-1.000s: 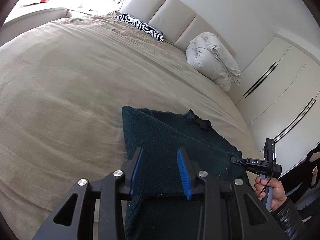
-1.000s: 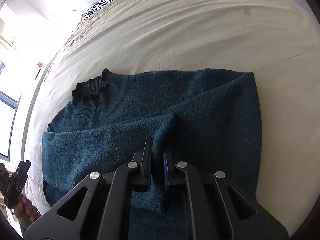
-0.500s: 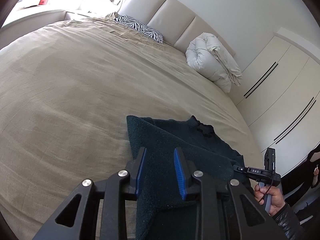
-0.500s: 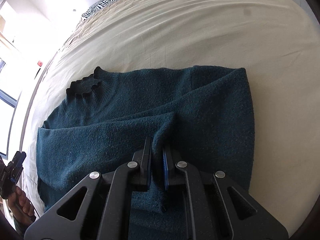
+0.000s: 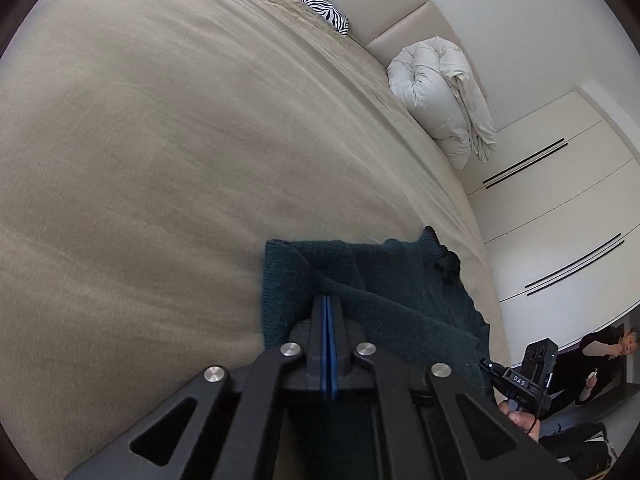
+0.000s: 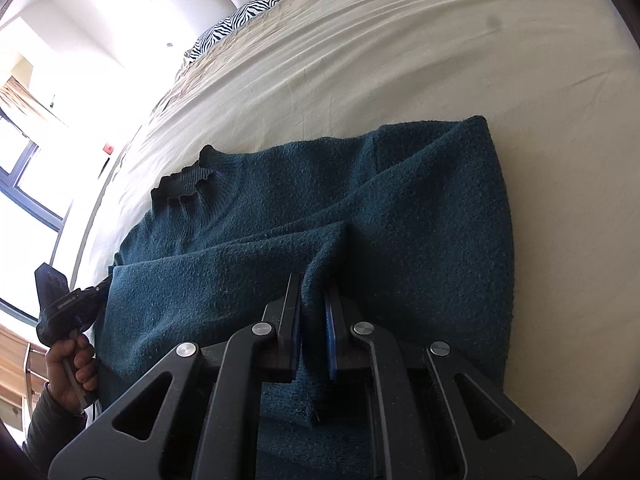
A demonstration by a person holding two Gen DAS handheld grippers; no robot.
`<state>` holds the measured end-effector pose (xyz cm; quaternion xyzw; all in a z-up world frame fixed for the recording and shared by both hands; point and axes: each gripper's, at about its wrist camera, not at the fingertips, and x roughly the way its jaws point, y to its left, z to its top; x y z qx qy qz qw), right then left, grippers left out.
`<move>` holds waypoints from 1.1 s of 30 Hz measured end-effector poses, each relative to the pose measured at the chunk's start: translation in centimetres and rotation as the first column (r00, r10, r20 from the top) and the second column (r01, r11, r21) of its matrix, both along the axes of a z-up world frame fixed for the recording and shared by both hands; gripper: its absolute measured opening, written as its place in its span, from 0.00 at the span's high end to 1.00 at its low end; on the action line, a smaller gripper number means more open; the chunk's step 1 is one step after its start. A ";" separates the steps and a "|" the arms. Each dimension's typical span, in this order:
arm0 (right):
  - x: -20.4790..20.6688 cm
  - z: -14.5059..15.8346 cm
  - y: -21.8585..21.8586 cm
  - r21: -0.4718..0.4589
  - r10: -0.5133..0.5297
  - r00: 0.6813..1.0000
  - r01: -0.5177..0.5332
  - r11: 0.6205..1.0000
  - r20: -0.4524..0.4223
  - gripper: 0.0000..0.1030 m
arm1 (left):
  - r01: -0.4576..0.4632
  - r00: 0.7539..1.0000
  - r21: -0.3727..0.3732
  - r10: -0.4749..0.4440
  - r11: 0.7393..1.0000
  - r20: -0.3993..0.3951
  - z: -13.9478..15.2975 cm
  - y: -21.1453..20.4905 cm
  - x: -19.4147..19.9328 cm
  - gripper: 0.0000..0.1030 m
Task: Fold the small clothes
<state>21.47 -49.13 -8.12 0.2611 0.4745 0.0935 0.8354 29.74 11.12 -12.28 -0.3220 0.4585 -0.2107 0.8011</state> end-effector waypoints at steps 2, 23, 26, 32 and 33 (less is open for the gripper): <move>-0.1 -0.2 -0.2 0.022 -0.004 1.000 0.003 1.000 0.008 0.93 | 0.017 1.000 0.018 -0.017 1.000 0.016 0.4 -0.1 -0.3 0.96; -5.0 1.9 -1.5 0.011 -0.108 0.994 0.108 0.994 0.006 0.80 | 0.130 0.984 0.221 -0.153 0.966 0.090 3.1 -3.1 -11.1 0.77; -6.4 2.3 -1.9 0.005 -0.140 0.990 0.140 0.990 0.001 0.79 | 0.132 0.981 0.273 -0.165 0.953 0.101 3.7 -3.4 -12.9 0.76; -12.4 3.7 -3.1 0.026 -0.212 0.977 0.211 0.977 0.011 0.73 | 0.120 0.986 0.263 -0.146 0.957 0.080 4.4 -1.7 -19.2 0.47; -13.8 4.1 -3.3 0.023 -0.222 0.975 0.221 0.975 0.019 0.69 | 0.118 0.986 0.260 -0.144 0.958 0.083 4.5 -1.4 -20.6 0.40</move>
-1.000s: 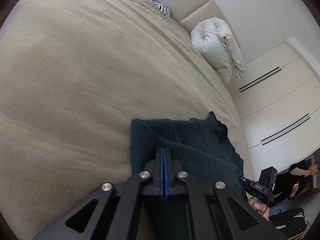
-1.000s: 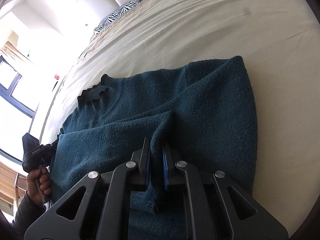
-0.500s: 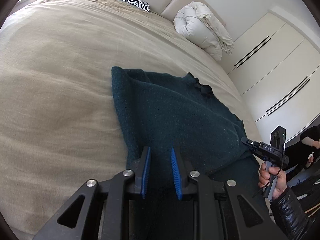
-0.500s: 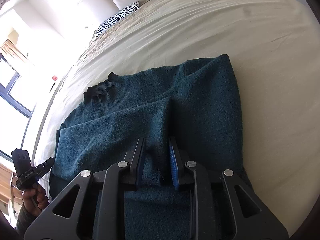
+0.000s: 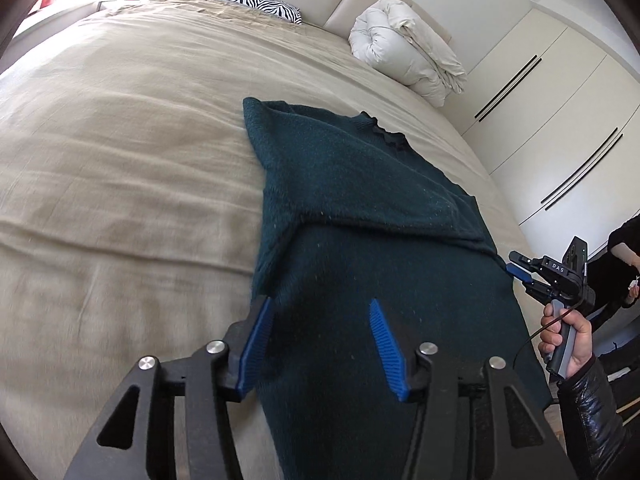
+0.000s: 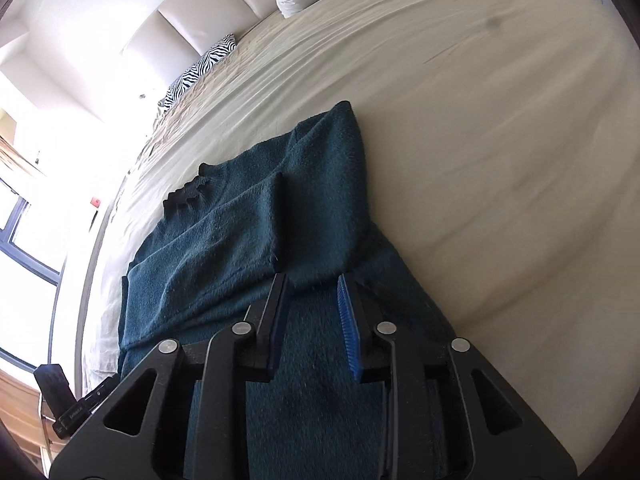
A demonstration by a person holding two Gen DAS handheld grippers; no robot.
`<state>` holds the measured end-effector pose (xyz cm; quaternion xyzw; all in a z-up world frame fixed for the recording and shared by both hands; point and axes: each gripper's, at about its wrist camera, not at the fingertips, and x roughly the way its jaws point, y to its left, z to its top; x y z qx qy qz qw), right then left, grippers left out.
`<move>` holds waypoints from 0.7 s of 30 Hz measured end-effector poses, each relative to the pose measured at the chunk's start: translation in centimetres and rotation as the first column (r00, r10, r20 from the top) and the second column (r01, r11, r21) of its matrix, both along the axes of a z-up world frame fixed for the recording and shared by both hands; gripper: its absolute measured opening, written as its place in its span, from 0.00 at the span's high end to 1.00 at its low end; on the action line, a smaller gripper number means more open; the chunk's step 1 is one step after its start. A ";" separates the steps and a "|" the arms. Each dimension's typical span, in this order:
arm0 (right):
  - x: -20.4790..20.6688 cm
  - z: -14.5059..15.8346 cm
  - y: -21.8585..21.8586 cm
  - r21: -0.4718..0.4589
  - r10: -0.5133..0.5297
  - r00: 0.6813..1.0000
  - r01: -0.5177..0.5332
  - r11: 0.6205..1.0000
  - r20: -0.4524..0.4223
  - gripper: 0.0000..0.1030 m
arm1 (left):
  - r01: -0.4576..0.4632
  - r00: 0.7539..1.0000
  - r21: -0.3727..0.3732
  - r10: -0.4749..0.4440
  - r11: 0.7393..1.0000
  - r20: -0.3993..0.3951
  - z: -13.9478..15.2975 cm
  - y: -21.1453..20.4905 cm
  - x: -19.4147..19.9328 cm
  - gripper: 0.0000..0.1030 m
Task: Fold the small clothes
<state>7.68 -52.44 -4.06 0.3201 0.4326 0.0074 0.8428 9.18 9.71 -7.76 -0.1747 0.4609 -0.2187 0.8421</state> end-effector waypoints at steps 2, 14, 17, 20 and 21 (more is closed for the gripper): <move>-3.1 0.7 -0.6 0.007 -0.029 0.999 0.029 1.000 0.030 0.46 | -0.017 1.000 -0.009 0.017 1.000 -0.006 0.1 0.7 -2.6 0.32; -17.2 0.4 -2.1 0.067 -0.072 0.997 0.070 0.995 0.028 0.45 | -0.055 0.996 -0.021 0.053 0.998 -0.075 -0.6 1.7 -12.4 0.28; -18.0 0.5 -1.9 0.113 -0.073 0.996 0.067 0.991 0.052 0.45 | -0.059 0.995 -0.011 0.057 0.998 -0.082 -0.7 1.4 -12.9 0.28; -16.5 0.9 -1.2 0.159 -0.054 0.996 0.042 0.986 0.075 0.45 | -0.066 0.995 -0.014 0.064 0.998 -0.081 -0.8 1.3 -13.3 0.26; -15.7 1.0 -0.8 0.171 -0.048 0.995 0.034 0.985 0.082 0.45 | -0.070 0.994 -0.017 0.068 0.997 -0.081 -0.9 1.2 -13.5 0.25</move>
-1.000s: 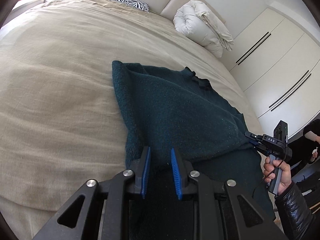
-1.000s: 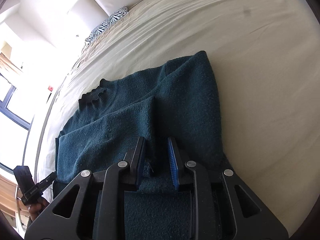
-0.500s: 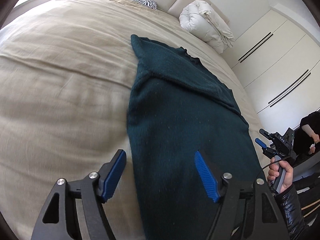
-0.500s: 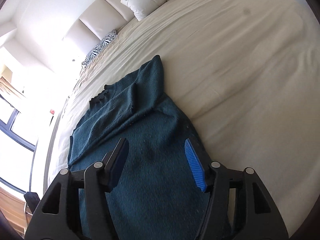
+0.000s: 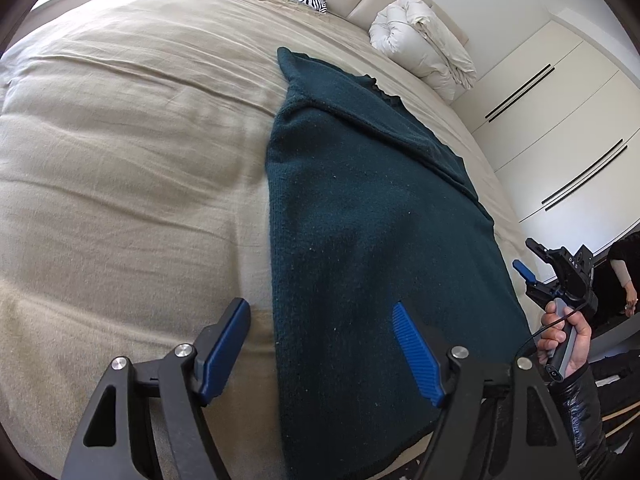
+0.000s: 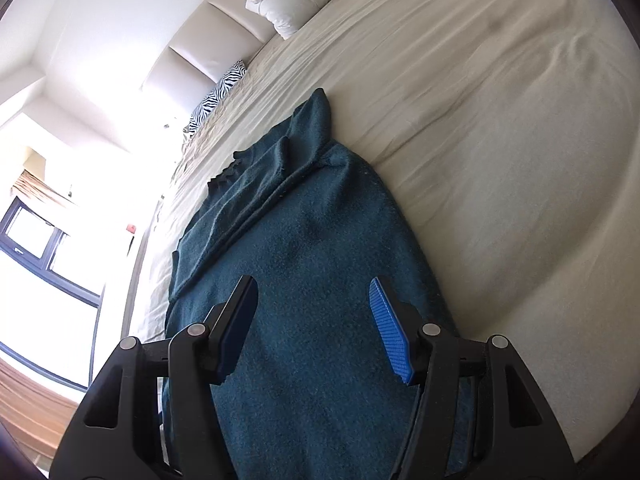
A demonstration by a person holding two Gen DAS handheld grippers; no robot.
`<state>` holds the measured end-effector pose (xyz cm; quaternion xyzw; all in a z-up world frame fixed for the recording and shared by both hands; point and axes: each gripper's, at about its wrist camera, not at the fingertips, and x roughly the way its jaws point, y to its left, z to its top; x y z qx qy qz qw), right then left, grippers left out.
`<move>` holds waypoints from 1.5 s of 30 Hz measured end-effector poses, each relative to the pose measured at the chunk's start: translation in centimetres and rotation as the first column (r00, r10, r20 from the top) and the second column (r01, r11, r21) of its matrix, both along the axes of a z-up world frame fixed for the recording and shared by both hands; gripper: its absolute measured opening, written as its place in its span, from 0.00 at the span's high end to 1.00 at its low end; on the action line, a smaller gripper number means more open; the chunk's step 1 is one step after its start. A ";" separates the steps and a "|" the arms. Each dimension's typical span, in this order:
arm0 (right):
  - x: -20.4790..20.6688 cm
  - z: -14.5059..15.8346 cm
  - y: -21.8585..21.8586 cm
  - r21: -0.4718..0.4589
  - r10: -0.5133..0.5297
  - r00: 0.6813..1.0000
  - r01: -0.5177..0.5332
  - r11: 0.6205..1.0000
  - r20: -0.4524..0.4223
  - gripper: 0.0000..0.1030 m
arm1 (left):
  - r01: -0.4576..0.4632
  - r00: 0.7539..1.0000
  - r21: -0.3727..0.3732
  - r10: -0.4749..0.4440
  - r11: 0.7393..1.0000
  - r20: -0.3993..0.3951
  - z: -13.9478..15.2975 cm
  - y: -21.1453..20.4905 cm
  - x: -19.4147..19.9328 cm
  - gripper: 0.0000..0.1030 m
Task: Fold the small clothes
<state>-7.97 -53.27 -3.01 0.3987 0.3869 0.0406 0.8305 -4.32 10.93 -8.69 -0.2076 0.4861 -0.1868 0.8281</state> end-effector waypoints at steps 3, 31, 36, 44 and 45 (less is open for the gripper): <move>3.6 0.0 0.5 0.087 -0.002 1.000 0.000 0.996 0.021 0.45 | -0.008 1.000 -0.010 0.008 1.000 -0.003 -0.2 0.1 0.0 0.24; 15.8 -7.5 -3.3 0.477 -0.342 0.940 0.300 0.826 0.001 0.45 | -0.008 1.000 -0.042 0.008 0.999 -0.001 -0.2 0.3 1.1 0.11; 14.5 -8.4 -4.6 0.500 -0.378 0.926 0.330 0.800 -0.007 0.55 | -0.008 1.000 -0.053 0.008 0.999 0.000 0.0 0.5 1.0 0.11; 13.4 -9.4 -4.9 0.492 -0.368 0.930 0.315 0.812 0.012 0.56 | -0.035 0.999 -0.072 0.035 0.997 -0.006 0.8 1.7 0.5 0.11; 13.2 -9.2 -4.6 0.485 -0.356 0.935 0.308 0.818 0.007 0.54 | -0.040 0.999 -0.073 0.039 0.997 -0.008 0.9 1.8 0.4 0.11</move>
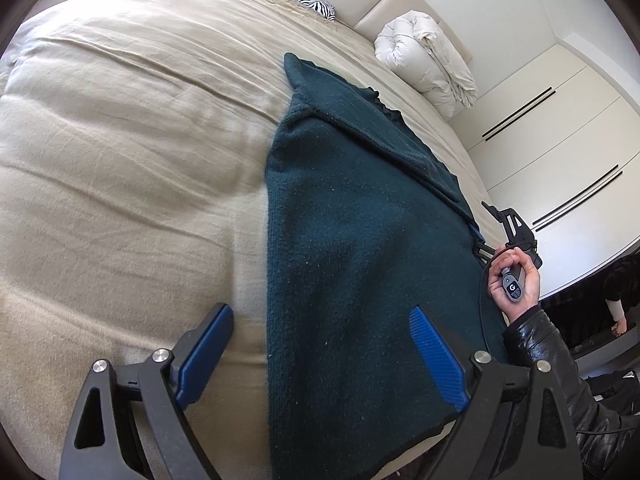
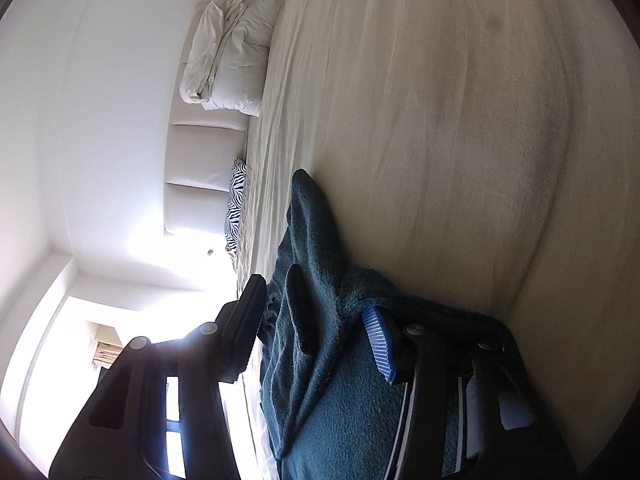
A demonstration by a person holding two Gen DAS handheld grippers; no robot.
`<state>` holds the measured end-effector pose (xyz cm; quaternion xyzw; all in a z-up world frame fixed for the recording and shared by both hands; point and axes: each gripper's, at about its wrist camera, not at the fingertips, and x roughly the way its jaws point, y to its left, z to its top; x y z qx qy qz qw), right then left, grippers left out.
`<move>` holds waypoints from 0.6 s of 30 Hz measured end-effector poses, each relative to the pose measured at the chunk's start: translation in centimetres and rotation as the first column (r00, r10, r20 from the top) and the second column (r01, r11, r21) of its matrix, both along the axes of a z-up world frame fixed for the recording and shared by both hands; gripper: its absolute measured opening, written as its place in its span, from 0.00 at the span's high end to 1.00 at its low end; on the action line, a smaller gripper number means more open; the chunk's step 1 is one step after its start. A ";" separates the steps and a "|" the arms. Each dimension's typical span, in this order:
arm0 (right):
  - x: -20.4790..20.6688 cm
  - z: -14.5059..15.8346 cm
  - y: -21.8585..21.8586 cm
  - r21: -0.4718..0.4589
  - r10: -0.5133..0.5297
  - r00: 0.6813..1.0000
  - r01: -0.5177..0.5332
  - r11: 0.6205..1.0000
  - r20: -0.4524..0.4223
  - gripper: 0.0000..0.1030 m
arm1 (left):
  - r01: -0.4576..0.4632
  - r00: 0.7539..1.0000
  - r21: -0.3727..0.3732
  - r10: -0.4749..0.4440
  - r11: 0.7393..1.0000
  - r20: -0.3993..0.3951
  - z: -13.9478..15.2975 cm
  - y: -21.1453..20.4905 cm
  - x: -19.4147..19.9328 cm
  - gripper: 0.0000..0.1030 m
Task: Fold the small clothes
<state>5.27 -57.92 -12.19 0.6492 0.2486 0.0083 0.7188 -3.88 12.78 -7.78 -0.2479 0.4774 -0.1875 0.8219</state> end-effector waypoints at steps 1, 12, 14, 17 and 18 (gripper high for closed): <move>-0.1 0.5 0.7 -0.020 0.023 0.999 -0.023 1.000 -0.023 0.53 | -0.002 1.000 0.000 0.002 1.000 -0.003 0.0 0.1 -0.1 0.11; -9.2 7.5 4.9 -0.383 0.295 0.949 -0.315 0.868 -0.113 0.42 | 0.050 0.998 0.054 -0.048 0.997 -0.042 -0.1 -1.1 -1.9 0.13; -11.7 7.7 4.3 -0.394 0.296 0.948 -0.319 0.862 -0.121 0.42 | 0.059 0.997 0.047 -0.056 0.997 -0.049 -0.2 -1.0 -2.5 0.14; -15.0 8.0 3.5 -0.407 0.284 0.951 -0.307 0.860 -0.118 0.42 | 0.072 0.995 0.037 -0.069 0.997 -0.072 -0.5 -0.8 -3.6 0.20; -16.1 7.8 3.2 -0.404 0.280 0.953 -0.304 0.863 -0.118 0.42 | 0.076 0.994 0.028 -0.073 0.997 -0.081 -0.6 -0.8 -4.0 0.21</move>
